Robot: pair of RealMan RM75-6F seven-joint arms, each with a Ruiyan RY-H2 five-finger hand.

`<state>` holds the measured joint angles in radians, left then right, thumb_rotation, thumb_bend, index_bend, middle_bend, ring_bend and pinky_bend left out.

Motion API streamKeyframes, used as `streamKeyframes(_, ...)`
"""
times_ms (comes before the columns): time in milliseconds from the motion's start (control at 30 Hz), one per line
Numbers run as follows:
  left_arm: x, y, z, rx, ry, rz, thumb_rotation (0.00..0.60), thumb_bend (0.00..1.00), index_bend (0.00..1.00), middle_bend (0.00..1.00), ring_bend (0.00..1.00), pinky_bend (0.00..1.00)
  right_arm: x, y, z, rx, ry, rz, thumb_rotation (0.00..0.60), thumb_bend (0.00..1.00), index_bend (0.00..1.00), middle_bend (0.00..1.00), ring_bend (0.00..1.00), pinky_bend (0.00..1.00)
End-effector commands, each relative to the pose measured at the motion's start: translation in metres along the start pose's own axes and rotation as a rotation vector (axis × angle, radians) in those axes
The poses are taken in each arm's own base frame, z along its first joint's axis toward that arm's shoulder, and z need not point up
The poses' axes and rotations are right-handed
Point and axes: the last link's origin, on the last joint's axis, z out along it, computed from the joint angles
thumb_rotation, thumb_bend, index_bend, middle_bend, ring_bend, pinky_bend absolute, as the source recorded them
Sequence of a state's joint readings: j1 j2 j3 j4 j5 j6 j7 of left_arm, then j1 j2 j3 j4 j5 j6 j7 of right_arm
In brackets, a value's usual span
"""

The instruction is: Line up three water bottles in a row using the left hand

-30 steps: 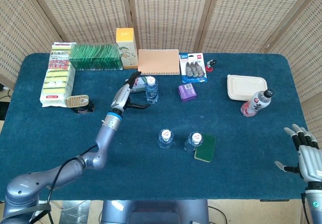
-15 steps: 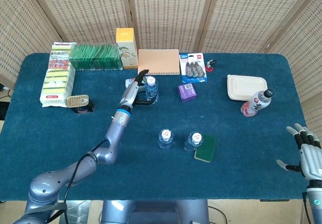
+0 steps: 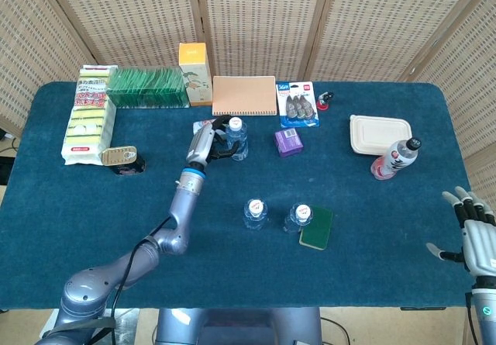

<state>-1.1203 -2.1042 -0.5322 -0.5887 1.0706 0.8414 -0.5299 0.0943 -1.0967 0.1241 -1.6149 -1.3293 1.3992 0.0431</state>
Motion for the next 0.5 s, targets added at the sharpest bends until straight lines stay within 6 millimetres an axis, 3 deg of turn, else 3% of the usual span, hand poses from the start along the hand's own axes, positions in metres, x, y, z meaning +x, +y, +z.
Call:
streamKeyframes(33, 0.003, 0.005, -0.005, -0.035, 0.0, -0.015, 0.6, 0.46, 0.55, 0.49, 0.39, 0.49, 0.003, -0.004, 0.0, 0.02, 0.085, -0.009, 0.6, 0.0, 0.14, 0.07, 0.0, 0.0)
streamKeyframes(267, 0.023, 0.006, -0.037, -0.116, -0.023, 0.026, 0.6, 0.46, 0.55, 0.49, 0.39, 0.49, 0.005, -0.009, -0.003, 0.042, 0.153, 0.013, 0.6, 0.0, 0.14, 0.07, 0.0, 0.0)
streamKeyframes(500, 0.057, -0.004, -0.097, -0.167, -0.055, 0.076, 0.6, 0.45, 0.56, 0.49, 0.39, 0.49, 0.004, -0.012, -0.005, 0.053, 0.138, 0.023, 0.598, 0.0, 0.15, 0.07, 0.0, 0.0)
